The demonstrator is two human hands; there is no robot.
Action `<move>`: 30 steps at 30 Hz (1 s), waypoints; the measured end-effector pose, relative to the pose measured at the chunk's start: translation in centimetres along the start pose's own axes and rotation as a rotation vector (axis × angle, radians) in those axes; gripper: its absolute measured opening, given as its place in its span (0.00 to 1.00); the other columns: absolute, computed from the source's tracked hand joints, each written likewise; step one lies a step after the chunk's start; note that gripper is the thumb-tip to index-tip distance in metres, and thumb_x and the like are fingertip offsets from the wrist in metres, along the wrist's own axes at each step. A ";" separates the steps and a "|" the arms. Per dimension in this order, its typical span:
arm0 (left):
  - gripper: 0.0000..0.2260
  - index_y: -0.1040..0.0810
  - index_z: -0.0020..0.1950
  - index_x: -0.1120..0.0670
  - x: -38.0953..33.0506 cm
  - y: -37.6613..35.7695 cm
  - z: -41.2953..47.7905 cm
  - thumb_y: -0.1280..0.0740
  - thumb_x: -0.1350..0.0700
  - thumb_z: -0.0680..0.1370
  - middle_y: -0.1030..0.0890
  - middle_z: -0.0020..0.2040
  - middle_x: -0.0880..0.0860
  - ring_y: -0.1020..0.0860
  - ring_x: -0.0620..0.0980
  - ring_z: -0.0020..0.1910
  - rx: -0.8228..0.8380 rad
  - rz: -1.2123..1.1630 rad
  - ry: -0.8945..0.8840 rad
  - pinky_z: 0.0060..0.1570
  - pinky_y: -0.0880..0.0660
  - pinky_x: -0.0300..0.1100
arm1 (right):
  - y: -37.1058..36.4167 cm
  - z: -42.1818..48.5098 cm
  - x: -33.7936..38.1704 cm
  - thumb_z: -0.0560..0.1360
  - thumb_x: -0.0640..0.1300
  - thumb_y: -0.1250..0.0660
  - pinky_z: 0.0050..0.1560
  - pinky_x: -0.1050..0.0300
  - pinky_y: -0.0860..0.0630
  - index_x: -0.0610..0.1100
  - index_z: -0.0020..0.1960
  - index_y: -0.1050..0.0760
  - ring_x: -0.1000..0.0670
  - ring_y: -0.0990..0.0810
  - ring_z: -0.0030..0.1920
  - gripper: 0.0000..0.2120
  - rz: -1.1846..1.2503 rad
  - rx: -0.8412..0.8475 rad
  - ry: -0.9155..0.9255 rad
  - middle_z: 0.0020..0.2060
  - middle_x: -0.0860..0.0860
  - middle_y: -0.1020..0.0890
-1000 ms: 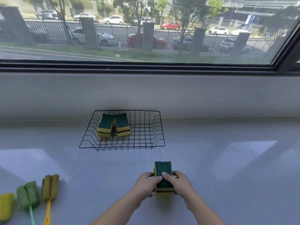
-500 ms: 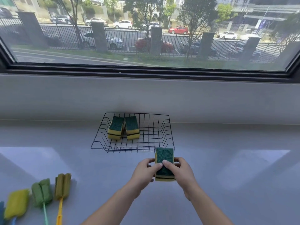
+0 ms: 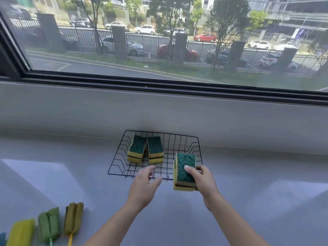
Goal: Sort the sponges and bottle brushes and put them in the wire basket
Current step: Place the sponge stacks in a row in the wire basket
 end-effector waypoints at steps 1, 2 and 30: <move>0.19 0.28 0.68 0.48 0.4 1.0 0.8 0.34 0.47 0.77 0.25 0.58 0.47 0.26 0.46 0.57 -0.047 0.109 -0.054 0.57 0.26 0.45 | -0.1 0.9 0.3 0.70 0.58 0.25 0.55 0.36 0.20 0.47 0.55 0.23 0.41 0.16 0.53 0.20 -0.015 0.001 -0.003 0.53 0.44 0.17; 0.19 0.28 0.68 0.49 0.8 1.8 1.6 0.34 0.48 0.78 0.26 0.58 0.47 0.27 0.47 0.58 -0.082 0.194 -0.091 0.57 0.27 0.45 | -0.3 1.8 0.6 0.70 0.59 0.25 0.56 0.35 0.20 0.47 0.55 0.23 0.41 0.16 0.54 0.21 -0.035 0.001 -0.006 0.53 0.44 0.17; 0.31 0.38 0.75 0.49 9.0 4.5 10.1 0.46 0.38 0.74 0.31 0.71 0.55 0.38 0.56 0.72 -0.175 0.787 -0.014 0.60 0.31 0.57 | -7.5 17.0 -2.2 0.74 0.66 0.32 0.53 0.48 0.26 0.43 0.66 0.28 0.41 0.23 0.58 0.32 -0.134 -0.191 -0.191 0.58 0.45 0.21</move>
Point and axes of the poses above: each hand's wrist, its own z-axis towards the middle knuckle, its own y-axis out of the back of the hand, x = y × z, the point moved 7 cm from there along z, towards the middle knuckle
